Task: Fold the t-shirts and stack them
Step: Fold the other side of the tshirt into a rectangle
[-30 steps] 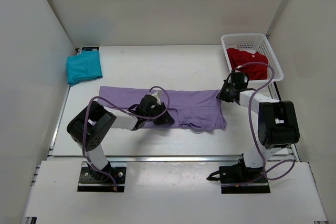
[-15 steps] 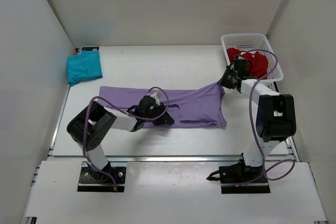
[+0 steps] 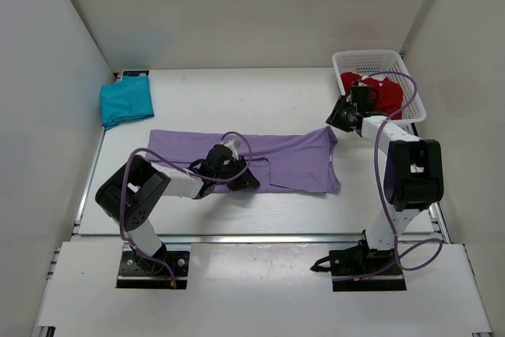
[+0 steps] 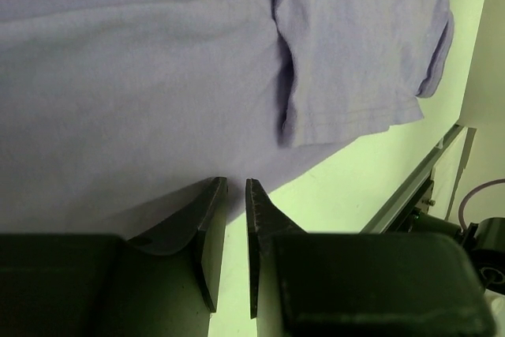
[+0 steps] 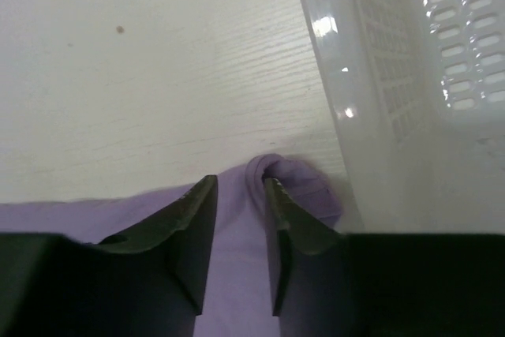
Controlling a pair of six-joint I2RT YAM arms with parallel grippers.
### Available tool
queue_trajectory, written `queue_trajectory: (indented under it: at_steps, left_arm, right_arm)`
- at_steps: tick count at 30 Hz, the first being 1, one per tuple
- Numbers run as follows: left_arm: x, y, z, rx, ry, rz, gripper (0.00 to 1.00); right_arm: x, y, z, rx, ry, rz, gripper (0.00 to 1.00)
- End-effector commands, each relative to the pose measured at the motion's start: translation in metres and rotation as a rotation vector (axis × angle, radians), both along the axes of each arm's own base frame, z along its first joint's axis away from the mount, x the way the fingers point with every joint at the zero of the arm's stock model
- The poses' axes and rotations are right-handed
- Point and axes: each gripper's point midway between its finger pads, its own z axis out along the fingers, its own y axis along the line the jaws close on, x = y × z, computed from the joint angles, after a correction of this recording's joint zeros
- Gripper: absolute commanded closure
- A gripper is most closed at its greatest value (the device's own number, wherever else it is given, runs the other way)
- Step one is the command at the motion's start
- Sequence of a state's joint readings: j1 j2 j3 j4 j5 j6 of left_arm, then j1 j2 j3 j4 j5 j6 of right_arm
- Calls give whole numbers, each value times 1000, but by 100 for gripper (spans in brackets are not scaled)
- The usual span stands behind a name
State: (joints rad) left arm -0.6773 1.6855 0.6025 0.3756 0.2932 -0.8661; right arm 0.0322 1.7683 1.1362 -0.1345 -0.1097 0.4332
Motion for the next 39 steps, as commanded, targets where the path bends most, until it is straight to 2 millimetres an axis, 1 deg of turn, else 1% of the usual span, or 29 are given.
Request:
queue_trajectory:
  at_steps: [1, 4, 5, 6, 8, 10, 11, 12, 13, 14, 16, 17, 18, 20, 21, 22, 23, 24, 25, 27, 29, 30, 31, 33, 34, 36, 37, 38, 39]
  left_arm:
    - [0, -2, 26, -30, -44, -21, 73]
    - [12, 0, 45, -52, -81, -1, 72]
    - [15, 1, 49, -54, -87, 6, 72]
    - [24, 6, 53, -55, -96, 30, 71]
    - [46, 16, 67, -69, -119, 83, 70]
    - [71, 39, 71, -77, -120, 166, 69]
    - [78, 44, 73, -85, -116, 184, 69]
    - [90, 59, 73, -95, -108, 230, 69]
    - [103, 74, 73, -100, -109, 276, 68]
    - [109, 80, 75, -120, -106, 298, 69]
    - [131, 116, 72, -128, -89, 413, 67]
    - [139, 131, 68, -131, -81, 450, 68]
    - [145, 137, 67, -143, -74, 472, 67]
    - [157, 170, 50, -126, -28, 563, 67]
    - [158, 173, 43, -140, -7, 564, 68]
    - [160, 187, 37, -151, 18, 605, 68]
    - [165, 203, 30, -157, 33, 644, 68]
    - [161, 201, 20, -156, 73, 644, 69]
    - [166, 225, 18, -167, 75, 703, 69]
    - [166, 243, 12, -176, 83, 759, 69]
    - [168, 265, 8, -187, 105, 832, 69]
    - [166, 264, 7, -201, 108, 828, 69]
    - [168, 269, 12, -230, 102, 842, 69]
    - [168, 274, 26, -273, 60, 864, 70]
    - [170, 269, 36, -274, 29, 856, 70]
    - [175, 258, 60, -254, -36, 813, 69]
    - [174, 245, 67, -233, -62, 779, 68]
    - [173, 231, 76, -207, -94, 739, 68]
    - [168, 215, 87, -195, -117, 699, 68]
  right_arm:
    - [14, -2, 80, -31, -200, -13, 69]
    - [-4, 4, 80, -37, -185, -11, 68]
    - [-13, 12, 68, -29, -172, -1, 73]
    - [-17, 25, 73, 3, -203, 38, 75]
    - [-41, 50, 49, 68, -159, 84, 90]
    - [-57, 69, 33, 105, -136, 122, 97]
    - [-69, 79, 23, 128, -107, 138, 99]
    - [-81, 81, 9, 137, -80, 138, 100]
    - [-88, 90, 12, 155, -93, 150, 100]
    - [-102, 91, 1, 159, -72, 150, 100]
    - [-121, 85, -16, 157, -43, 125, 100]
    - [-124, 82, -16, 164, -49, 110, 100]
    - [-134, 79, -25, 175, -23, 101, 100]
    - [-145, 68, -40, 171, 17, 68, 100]
    - [-152, 63, -47, 178, 41, 56, 100]
    - [-163, 59, -59, 180, 77, 44, 100]
    - [-162, 54, -58, 176, 72, 31, 100]
    - [-167, 51, -62, 175, 79, 22, 100]
    - [-172, 49, -64, 172, 85, 20, 99]
    - [-169, 48, -55, 175, 58, 9, 100]
    - [-164, 47, -41, 149, 22, 12, 100]
    - [-159, 52, -30, 145, -3, 30, 100]
    - [-150, 53, -15, 138, -45, 31, 100]
    - [-142, 66, 1, 133, -77, 63, 100]
    - [-136, 72, 10, 132, -96, 74, 100]
    - [-124, 87, 9, 116, -97, 108, 99]
    - [-112, 92, 18, 112, -123, 116, 100]
    - [-102, 95, 13, 111, -108, 118, 100]
    - [-97, 94, -2, 97, -76, 106, 100]
